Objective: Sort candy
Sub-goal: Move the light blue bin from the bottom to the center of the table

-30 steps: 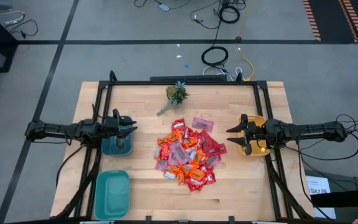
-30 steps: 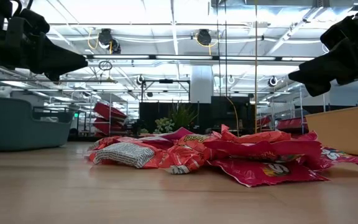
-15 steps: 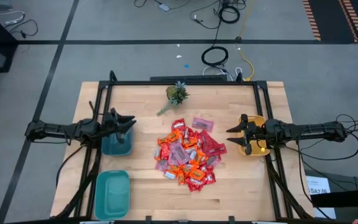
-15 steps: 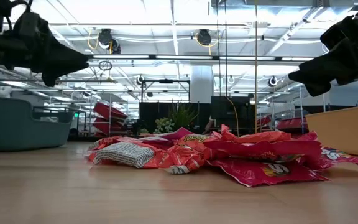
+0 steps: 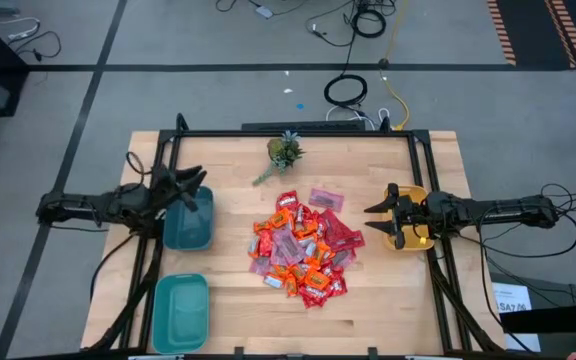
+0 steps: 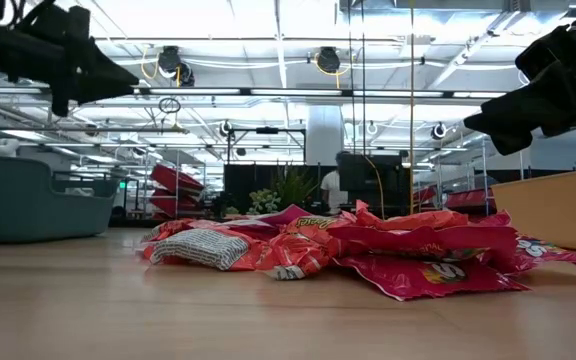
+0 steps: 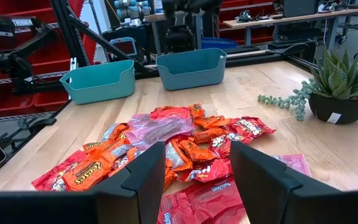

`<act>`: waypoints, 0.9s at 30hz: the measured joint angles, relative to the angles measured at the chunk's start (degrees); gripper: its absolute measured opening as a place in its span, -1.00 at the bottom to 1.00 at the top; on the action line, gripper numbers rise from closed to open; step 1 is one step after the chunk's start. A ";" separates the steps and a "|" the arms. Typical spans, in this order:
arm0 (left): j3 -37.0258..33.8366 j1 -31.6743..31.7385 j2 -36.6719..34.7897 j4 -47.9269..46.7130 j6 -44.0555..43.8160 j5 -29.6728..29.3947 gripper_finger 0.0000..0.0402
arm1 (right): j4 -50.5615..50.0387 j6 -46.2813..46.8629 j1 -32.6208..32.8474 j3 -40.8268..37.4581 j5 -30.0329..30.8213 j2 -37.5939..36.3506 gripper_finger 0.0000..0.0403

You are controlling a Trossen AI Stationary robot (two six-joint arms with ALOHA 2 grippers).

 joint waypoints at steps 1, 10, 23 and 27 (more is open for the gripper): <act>2.64 0.02 2.13 -4.31 -2.64 -0.62 -0.36 | -0.02 0.00 -0.01 -0.02 0.01 0.02 -0.15; 23.86 0.02 24.19 -32.87 -22.30 -1.84 -0.36 | -0.08 -0.01 -0.01 -0.02 0.01 0.02 -0.15; 41.43 0.01 35.63 -63.14 -52.77 0.74 -0.37 | -0.15 0.00 -0.01 -0.02 0.00 0.00 -0.15; 44.42 -2.31 36.52 -67.44 -60.81 7.23 -0.37 | -0.19 0.02 0.02 -0.01 0.01 0.01 -0.15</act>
